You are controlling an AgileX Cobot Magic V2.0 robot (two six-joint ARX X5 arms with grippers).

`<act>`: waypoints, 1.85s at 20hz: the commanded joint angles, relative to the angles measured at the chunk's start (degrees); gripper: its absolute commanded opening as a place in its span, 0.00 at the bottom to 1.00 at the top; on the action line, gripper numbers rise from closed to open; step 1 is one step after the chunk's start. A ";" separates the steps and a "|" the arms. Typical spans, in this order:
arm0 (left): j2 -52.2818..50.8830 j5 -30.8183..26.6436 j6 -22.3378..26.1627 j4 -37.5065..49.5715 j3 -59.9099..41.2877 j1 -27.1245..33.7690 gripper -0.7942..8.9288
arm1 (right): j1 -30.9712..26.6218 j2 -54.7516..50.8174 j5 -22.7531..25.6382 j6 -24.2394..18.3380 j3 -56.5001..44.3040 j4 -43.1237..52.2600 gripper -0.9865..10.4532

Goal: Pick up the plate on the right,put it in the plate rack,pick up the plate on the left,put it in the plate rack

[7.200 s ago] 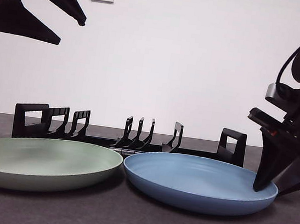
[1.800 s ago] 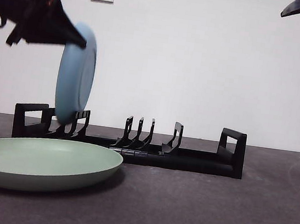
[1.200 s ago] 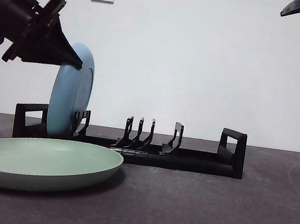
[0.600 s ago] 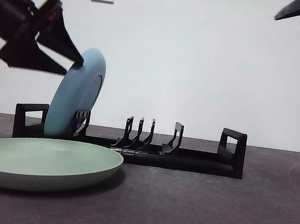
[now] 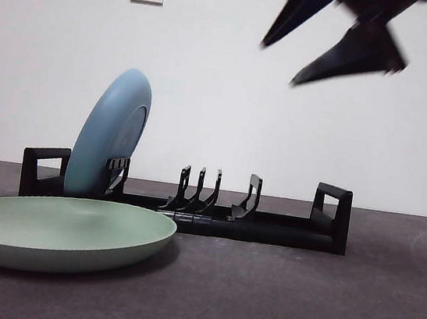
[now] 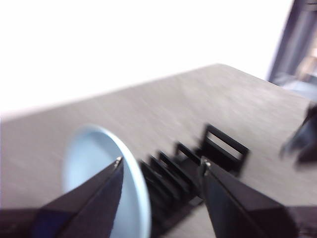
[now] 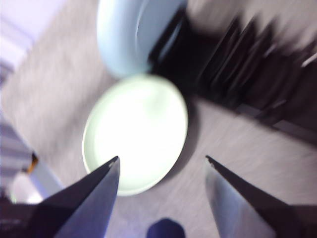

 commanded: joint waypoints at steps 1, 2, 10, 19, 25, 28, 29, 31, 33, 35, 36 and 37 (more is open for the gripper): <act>-6.29 -5.16 3.89 -2.43 -0.11 -1.09 0.35 | 2.16 5.03 0.33 0.66 -0.15 1.36 0.33; -8.96 -7.02 4.68 -4.24 0.26 -1.62 0.35 | 3.02 7.61 0.33 1.29 -0.15 2.58 0.33; -12.98 -12.66 9.55 -20.37 9.09 -2.91 0.35 | 5.64 24.20 -0.26 4.74 -0.11 11.63 0.33; -10.27 -12.66 9.57 -23.34 9.09 -2.91 0.35 | 6.43 30.27 -1.90 7.02 0.07 15.89 0.27; -8.02 -12.66 9.55 -23.58 9.09 -2.91 0.35 | 6.82 31.89 -3.04 8.50 0.22 17.44 0.21; -7.19 -12.63 9.57 -23.85 9.09 -2.91 0.35 | 7.13 31.89 -2.71 8.52 0.22 17.42 0.12; -7.04 -12.61 9.57 -23.87 9.09 -2.91 0.35 | 7.13 31.89 -2.73 8.83 0.22 17.38 0.10; -6.80 -12.57 9.57 -23.82 9.09 -2.93 0.35 | 7.13 31.87 -2.75 8.90 0.22 17.18 0.08; -6.58 -12.52 9.57 -23.85 9.09 -3.06 0.35 | 7.13 31.74 -2.78 8.90 0.22 16.46 0.08; -6.49 -12.48 9.57 -23.82 9.09 -3.50 0.35 | 7.10 30.99 -2.73 8.85 0.22 14.97 0.08; -6.49 -12.48 9.57 -23.82 9.09 -3.87 0.35 | 7.13 30.40 -2.73 8.66 0.22 13.99 0.08; -6.49 -12.48 9.57 -23.82 9.09 -4.17 0.35 | 7.13 29.59 -2.67 8.39 0.22 12.83 0.08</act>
